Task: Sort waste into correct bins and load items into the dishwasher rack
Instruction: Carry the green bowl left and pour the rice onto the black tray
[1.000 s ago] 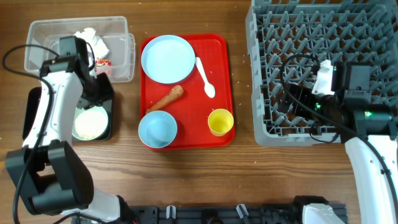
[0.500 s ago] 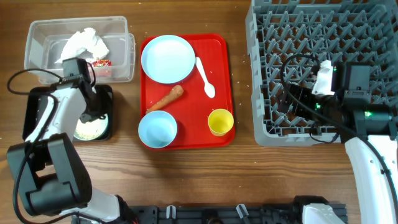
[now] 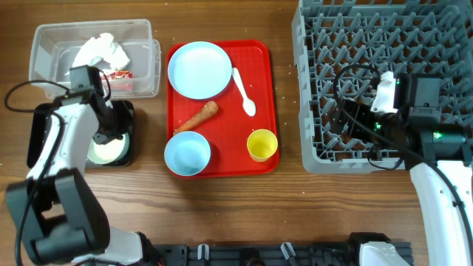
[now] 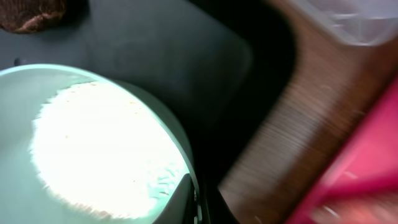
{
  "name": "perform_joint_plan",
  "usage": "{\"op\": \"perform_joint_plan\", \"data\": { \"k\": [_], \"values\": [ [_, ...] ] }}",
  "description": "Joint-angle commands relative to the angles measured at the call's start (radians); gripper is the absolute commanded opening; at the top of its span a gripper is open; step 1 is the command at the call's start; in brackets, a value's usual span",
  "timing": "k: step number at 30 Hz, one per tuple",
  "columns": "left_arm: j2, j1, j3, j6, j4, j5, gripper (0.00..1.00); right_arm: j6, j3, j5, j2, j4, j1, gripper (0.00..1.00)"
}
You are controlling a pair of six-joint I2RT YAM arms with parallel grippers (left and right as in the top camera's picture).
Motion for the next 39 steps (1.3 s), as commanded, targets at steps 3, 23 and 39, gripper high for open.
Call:
{"op": "perform_joint_plan", "data": {
  "k": [3, 23, 39],
  "values": [
    [-0.163, 0.005, 0.126, 0.025, -0.085, 0.145, 0.04, 0.004, 0.007, -0.009, 0.007, -0.002, -0.002, 1.0],
    [-0.06, 0.624, 0.12, 0.397, -0.155, 1.065, 0.04, 0.0, 0.007, -0.009, 0.007, -0.034, -0.002, 1.0],
    [0.127, 0.649, 0.12, 0.362, -0.059, 1.514, 0.04, 0.0, 0.007, -0.009, 0.007, -0.043, -0.002, 1.0]
  ]
}}
